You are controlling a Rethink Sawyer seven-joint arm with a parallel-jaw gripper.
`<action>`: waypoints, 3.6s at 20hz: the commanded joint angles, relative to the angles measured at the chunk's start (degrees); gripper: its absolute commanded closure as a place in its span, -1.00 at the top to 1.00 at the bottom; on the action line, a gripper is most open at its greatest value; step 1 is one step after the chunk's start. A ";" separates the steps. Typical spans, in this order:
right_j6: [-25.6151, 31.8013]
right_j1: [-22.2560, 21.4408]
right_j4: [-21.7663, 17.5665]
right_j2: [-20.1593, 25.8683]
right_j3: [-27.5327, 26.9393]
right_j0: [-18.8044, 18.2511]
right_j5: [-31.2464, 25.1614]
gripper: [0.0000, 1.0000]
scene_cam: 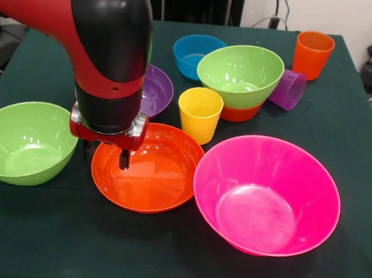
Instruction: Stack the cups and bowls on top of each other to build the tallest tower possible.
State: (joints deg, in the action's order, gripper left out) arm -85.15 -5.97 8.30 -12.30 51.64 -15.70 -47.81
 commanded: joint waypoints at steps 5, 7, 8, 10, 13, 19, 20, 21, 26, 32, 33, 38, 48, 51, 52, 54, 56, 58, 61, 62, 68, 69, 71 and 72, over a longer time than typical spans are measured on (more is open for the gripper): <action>6.82 0.38 -5.74 7.22 3.86 -0.39 2.15 1.00; 6.77 0.61 -5.64 7.19 3.29 -0.36 1.72 1.00; 6.75 0.58 -5.63 7.18 3.28 -0.34 1.72 1.00; 6.73 0.58 -5.64 7.14 3.28 -0.36 1.62 1.00; 6.72 0.78 -5.72 6.95 2.88 -0.33 1.32 1.00; 6.88 0.79 -5.83 6.91 2.92 -0.42 1.42 1.00; 6.83 0.74 -5.82 6.88 2.96 -0.38 1.36 1.00; 6.85 0.73 -5.82 6.87 2.91 -0.38 1.29 1.00; 6.78 0.56 -5.86 6.77 3.12 -0.32 1.30 1.00; 6.29 0.83 -5.89 6.44 2.82 -0.13 1.09 1.00; 6.38 0.91 -5.93 6.41 2.65 -0.11 0.95 1.00; 6.54 0.72 -5.92 6.63 2.95 -0.18 1.45 1.00; 6.48 0.96 -5.91 6.42 2.51 -0.32 0.90 1.00; 7.36 1.69 -6.15 6.28 0.82 -0.73 0.10 1.00; 7.46 1.81 -6.18 6.23 0.56 -0.85 -0.04 1.00; 7.77 2.05 -6.24 6.18 0.06 -1.08 -0.27 1.00; 7.89 2.25 -6.21 6.17 -0.42 -1.21 -0.57 1.00; 7.97 2.39 -6.24 6.13 -0.66 -1.28 -0.62 1.00; 8.03 2.86 -6.31 6.17 -0.95 -1.39 -0.29 1.00; 8.08 3.04 -6.33 6.23 -1.01 -1.45 -0.10 1.00; 7.97 3.95 -6.34 6.35 -1.42 -1.57 0.48 1.00; 7.94 3.87 -6.42 6.36 -1.33 -1.58 0.42 1.00; 7.86 3.87 -6.63 6.52 -1.42 -1.68 0.28 1.00; 7.74 4.04 -6.80 6.63 -1.69 -1.70 0.26 1.00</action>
State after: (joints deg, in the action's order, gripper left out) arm -85.15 -4.55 6.96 -12.27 51.54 -16.87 -47.82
